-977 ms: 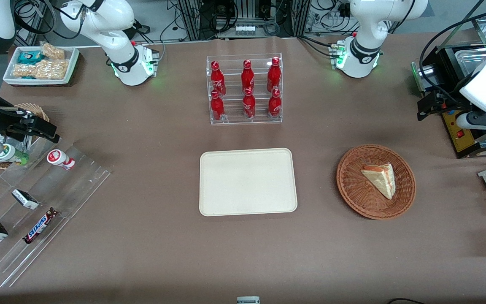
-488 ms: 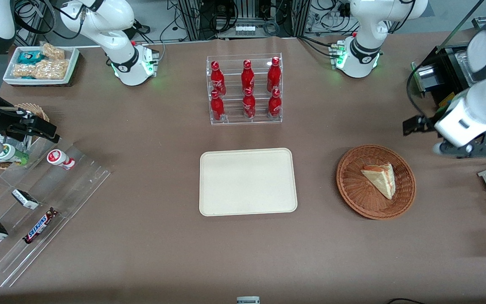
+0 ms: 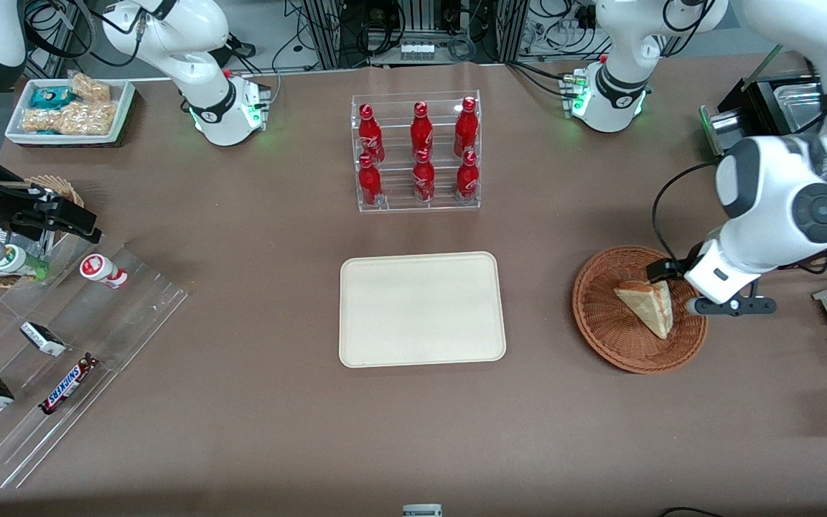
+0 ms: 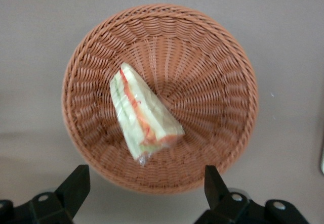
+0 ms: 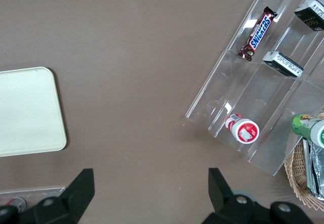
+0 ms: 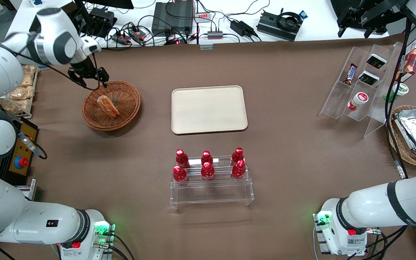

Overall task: Place sandwich from basket to tray
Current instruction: 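Lower the left gripper onto the sandwich and close on it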

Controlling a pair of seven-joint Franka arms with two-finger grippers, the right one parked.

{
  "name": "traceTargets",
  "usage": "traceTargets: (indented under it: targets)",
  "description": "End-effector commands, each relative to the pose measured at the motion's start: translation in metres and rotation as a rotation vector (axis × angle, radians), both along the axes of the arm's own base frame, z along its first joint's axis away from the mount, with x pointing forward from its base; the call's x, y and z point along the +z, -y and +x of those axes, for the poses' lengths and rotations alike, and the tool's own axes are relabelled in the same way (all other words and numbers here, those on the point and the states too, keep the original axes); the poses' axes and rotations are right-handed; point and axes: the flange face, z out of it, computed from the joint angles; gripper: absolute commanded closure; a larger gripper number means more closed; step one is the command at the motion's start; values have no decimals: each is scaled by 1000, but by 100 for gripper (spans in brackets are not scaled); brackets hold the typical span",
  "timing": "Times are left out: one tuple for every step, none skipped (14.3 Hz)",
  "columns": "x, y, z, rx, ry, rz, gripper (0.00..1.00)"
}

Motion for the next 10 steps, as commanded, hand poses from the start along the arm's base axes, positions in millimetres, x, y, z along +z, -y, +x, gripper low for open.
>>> traceTargets:
  targets:
    - [-23, -12, -10, 146, 37, 12, 0]
    - [-27, -12, -9, 228, 38, 16, 0]
    - [-31, -12, -8, 312, 43, 21, 0]
    - [-32, -12, -6, 396, 55, 23, 0]
    - [-38, -12, -4, 520, 60, 29, 0]
    - [-42, -12, -1, 644, 80, 28, 0]
    - [-48, -12, 0, 735, 89, 30, 0]
    - [-53, -12, 0, 789, 82, 36, 0]
    - [-60, -12, 1, 809, 77, 40, 0]
    - [-65, -12, 1, 813, 74, 41, 0]
